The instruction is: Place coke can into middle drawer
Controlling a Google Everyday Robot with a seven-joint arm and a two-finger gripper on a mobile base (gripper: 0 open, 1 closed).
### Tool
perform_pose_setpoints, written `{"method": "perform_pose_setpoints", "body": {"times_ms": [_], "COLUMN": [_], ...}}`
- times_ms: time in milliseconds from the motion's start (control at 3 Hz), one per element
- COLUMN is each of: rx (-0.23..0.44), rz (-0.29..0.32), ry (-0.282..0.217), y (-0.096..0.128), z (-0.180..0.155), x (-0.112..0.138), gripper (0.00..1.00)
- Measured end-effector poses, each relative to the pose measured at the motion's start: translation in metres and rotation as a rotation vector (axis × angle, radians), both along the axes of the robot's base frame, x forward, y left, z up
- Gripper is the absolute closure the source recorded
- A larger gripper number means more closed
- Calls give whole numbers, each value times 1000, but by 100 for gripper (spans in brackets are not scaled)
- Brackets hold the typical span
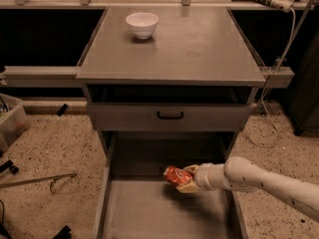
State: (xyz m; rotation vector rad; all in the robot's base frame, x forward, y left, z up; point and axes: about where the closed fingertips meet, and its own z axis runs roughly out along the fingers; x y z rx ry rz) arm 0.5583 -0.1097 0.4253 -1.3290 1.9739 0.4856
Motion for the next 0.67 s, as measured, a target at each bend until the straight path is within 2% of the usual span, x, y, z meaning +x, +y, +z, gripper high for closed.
{"method": "perform_pose_setpoints", "body": {"times_ms": [333, 667], "rx": [-30, -31], "rz": [-40, -37], "ry": [55, 57], "y": [-22, -21], "z": [-28, -29], "x": [-22, -22], "gripper": [100, 100]}}
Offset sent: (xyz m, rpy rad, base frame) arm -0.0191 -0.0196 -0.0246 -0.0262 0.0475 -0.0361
